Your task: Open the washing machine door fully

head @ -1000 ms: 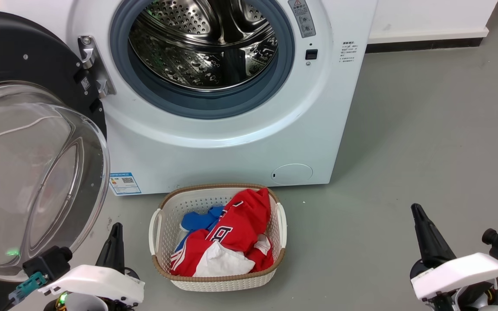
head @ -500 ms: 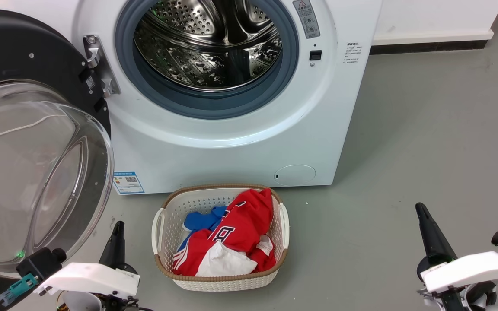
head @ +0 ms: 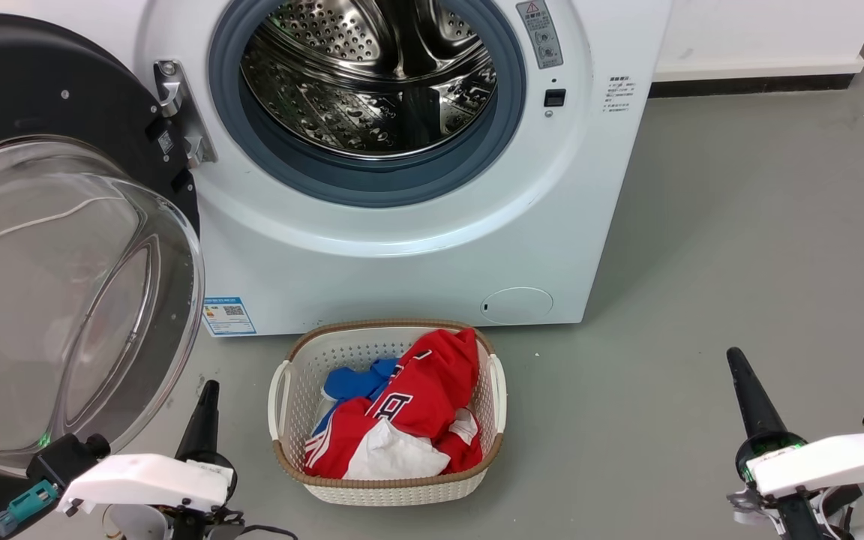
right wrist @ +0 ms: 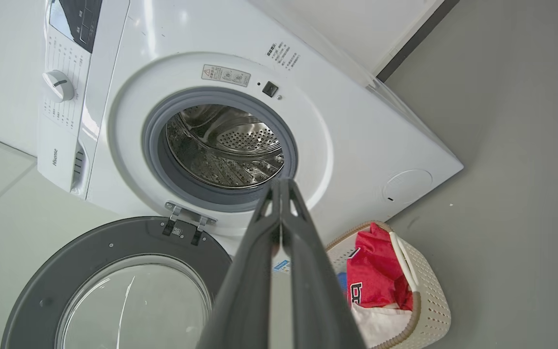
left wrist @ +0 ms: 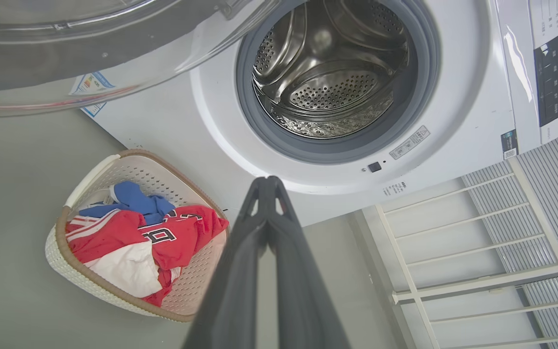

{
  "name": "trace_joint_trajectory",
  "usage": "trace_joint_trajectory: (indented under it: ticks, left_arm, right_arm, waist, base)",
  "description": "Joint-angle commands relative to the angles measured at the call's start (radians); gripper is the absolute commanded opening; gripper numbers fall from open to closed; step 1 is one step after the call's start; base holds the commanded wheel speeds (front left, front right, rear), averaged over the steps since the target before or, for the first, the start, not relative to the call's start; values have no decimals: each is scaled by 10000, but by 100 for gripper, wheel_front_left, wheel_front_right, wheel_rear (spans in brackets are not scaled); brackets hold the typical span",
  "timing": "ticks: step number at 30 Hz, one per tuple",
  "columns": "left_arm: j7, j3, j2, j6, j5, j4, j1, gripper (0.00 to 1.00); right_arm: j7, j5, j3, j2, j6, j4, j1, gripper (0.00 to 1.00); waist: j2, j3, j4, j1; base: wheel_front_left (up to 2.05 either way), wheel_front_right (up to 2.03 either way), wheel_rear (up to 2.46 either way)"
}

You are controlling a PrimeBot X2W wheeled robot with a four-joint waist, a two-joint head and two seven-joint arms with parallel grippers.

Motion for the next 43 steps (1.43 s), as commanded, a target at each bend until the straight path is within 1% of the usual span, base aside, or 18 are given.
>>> trace_joint_trajectory:
  ticks: [1, 17, 43]
  left_arm:
    - [62, 95, -15, -76, -234, -52, -284, 0]
    - [421, 422, -281, -390, -1661, 90, -389, 0]
    - [925, 888, -664, -828, -3679, 300, -532, 0]
  right_arm:
    - [58, 279, -48, 0, 1, -40, -229, 0]
    - [234, 1943, -220, 49, 1, 230, -367, 0]
    - [513, 4233, -489, 131, 1, 622, -545, 0]
  waist:
    - [0, -2, 10, 0]
    - [0, -31, 129, 0]
    - [0, -80, 330, 0]
  base:
    - [0, 0, 0]
    - [0, 0, 0]
    - [0, 0, 0]
